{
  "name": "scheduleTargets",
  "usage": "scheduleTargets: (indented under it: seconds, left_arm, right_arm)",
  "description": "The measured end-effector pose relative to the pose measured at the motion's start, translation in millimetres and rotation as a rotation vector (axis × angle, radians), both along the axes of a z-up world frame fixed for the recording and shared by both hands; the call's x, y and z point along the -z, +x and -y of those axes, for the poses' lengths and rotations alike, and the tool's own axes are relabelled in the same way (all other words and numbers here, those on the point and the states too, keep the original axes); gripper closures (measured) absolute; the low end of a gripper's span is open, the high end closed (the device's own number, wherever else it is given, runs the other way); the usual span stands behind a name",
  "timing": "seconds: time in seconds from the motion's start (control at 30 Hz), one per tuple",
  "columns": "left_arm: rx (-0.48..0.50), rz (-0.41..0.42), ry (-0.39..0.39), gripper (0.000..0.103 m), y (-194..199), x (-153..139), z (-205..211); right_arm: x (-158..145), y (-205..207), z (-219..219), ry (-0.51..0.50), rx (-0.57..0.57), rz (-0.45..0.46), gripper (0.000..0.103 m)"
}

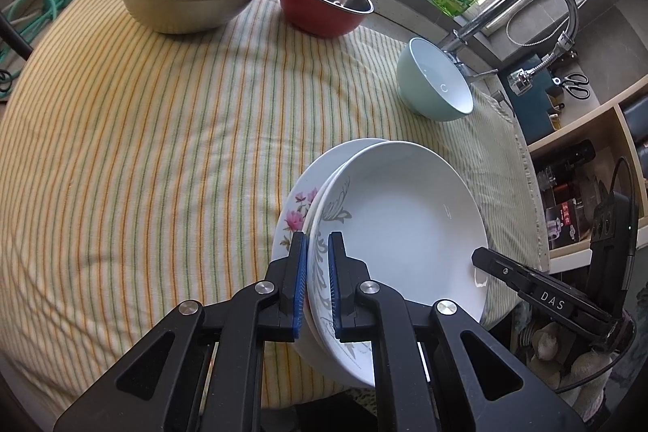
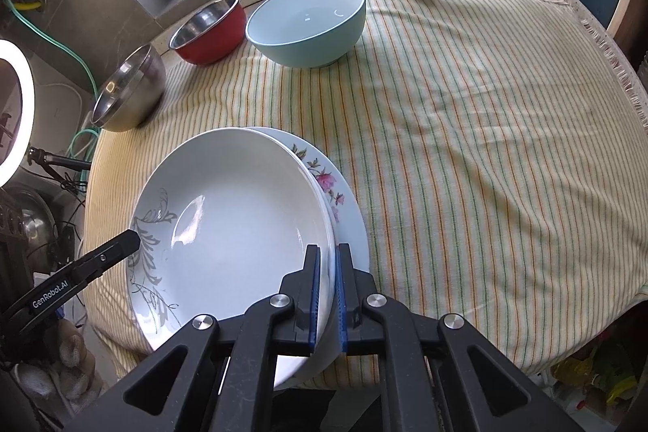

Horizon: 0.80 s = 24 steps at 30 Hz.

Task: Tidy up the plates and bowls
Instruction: 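Lower the white leaf-pattern plate onto the pink-rose plate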

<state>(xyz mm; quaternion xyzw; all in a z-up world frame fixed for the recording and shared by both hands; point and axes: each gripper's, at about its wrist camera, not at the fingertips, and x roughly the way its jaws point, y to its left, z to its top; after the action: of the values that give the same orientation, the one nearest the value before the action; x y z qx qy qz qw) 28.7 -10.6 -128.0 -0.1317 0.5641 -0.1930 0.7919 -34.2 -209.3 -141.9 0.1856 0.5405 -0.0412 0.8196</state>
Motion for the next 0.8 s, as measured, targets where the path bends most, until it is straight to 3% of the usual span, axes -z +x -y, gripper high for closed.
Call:
scheduleTargets:
  seconds: [0.8]
  left_arm:
    - [-0.015, 0.015, 0.011, 0.096, 4.4, -4.0, -6.9]
  right_arm:
    - [-0.8, -0.8, -0.9, 0.012, 0.002, -0.005, 0.095]
